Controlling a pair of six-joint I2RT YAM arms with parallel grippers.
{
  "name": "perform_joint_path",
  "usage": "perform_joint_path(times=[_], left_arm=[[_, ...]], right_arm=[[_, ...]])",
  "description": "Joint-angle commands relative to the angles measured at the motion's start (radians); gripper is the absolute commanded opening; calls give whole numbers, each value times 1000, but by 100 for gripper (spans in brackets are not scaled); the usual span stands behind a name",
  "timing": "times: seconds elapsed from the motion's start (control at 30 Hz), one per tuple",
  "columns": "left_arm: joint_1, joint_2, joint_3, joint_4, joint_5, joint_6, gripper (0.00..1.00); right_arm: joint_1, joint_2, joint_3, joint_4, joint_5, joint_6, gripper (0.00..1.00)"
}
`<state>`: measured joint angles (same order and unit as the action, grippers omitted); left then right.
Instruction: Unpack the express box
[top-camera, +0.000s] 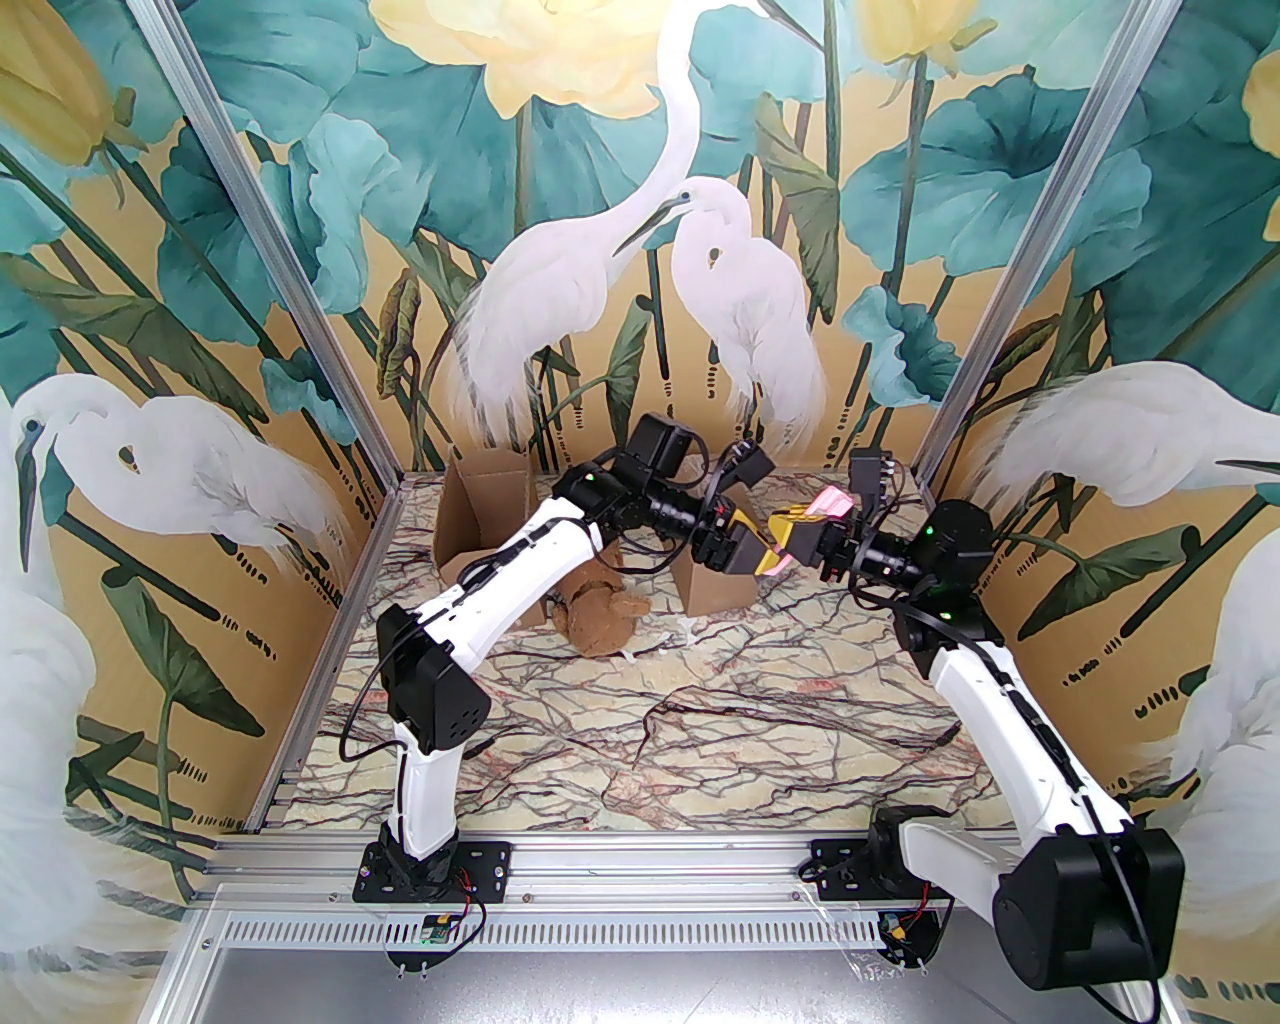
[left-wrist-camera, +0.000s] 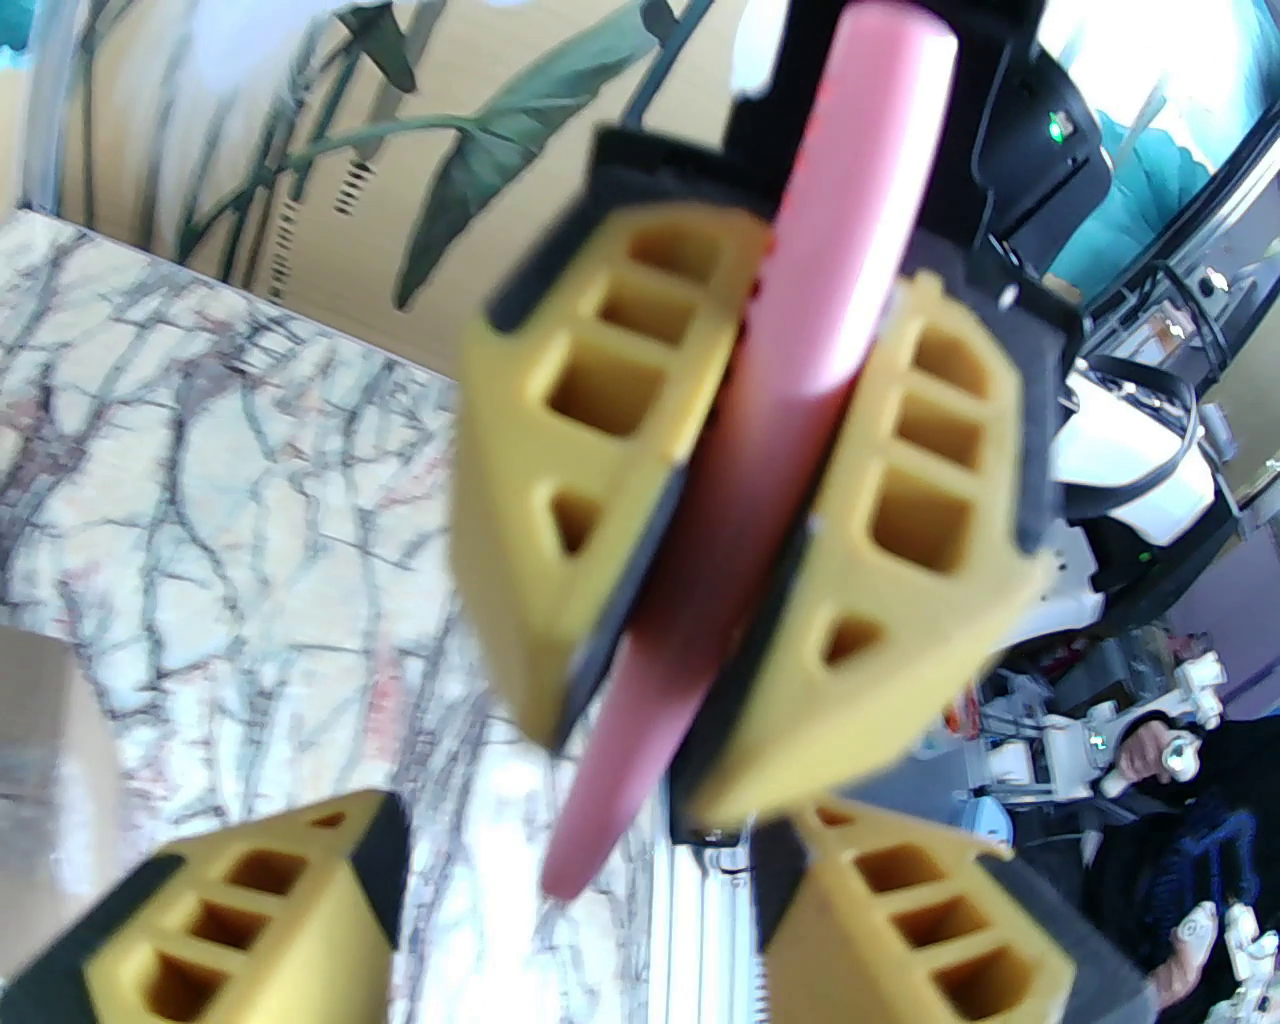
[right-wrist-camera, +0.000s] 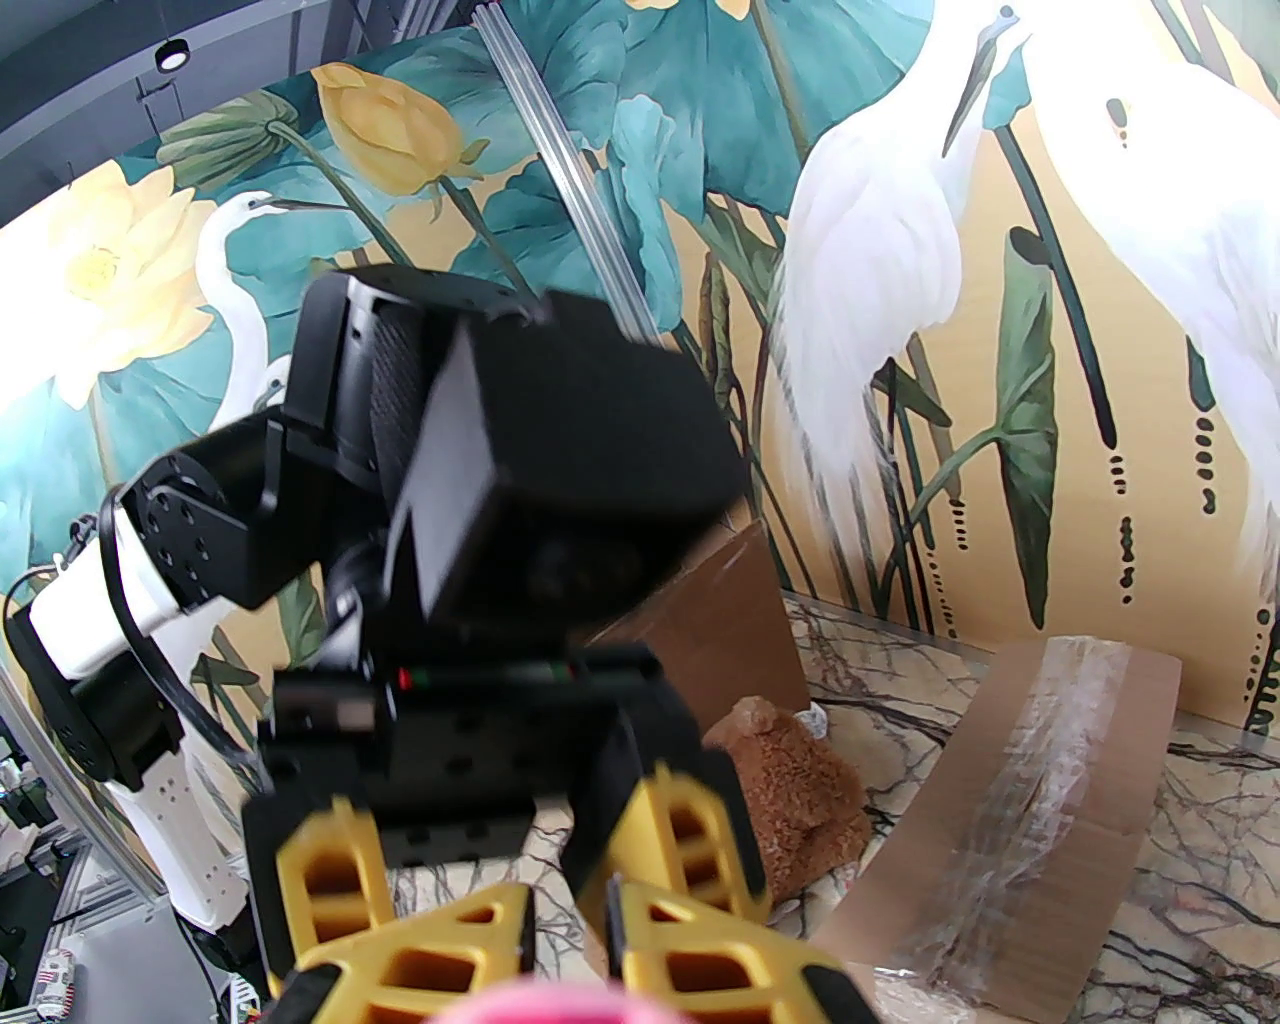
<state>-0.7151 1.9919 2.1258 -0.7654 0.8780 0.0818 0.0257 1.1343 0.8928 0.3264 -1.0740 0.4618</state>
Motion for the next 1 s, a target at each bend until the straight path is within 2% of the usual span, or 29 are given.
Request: perform_joint_path(times=[0.0, 0.1, 0.17, 0.27, 0.37, 0.47, 0.63, 0.83, 0.97], left_arm=[[8, -55, -18, 37, -160, 1, 72], [19, -64, -28, 67, -432, -12, 85], [37, -39, -2, 82, -613, -44, 94], [79, 67, 146, 41, -811, -119, 99], [144, 219, 350, -27, -765, -201, 99], [203, 329, 452, -8, -705, -252, 100], [277, 420, 431, 149, -551, -287, 99], [309, 514, 454, 266, -389, -263, 100], [340, 559, 448, 316, -221, -262, 100]], right_arm=[[-13, -26, -1, -62, 83, -83, 0], [-15, -37, 1, -152, 189, -138, 0], [-18, -31, 6, -188, 208, -168, 0], [-17, -4, 26, -239, 263, -172, 0], [-16, 27, 44, -286, 292, -159, 0], [-15, 57, 67, -380, 335, -155, 0], [-2, 89, 92, -574, 522, -138, 0], [0, 177, 171, -756, 786, -152, 0], [0, 301, 282, -890, 858, -153, 0]])
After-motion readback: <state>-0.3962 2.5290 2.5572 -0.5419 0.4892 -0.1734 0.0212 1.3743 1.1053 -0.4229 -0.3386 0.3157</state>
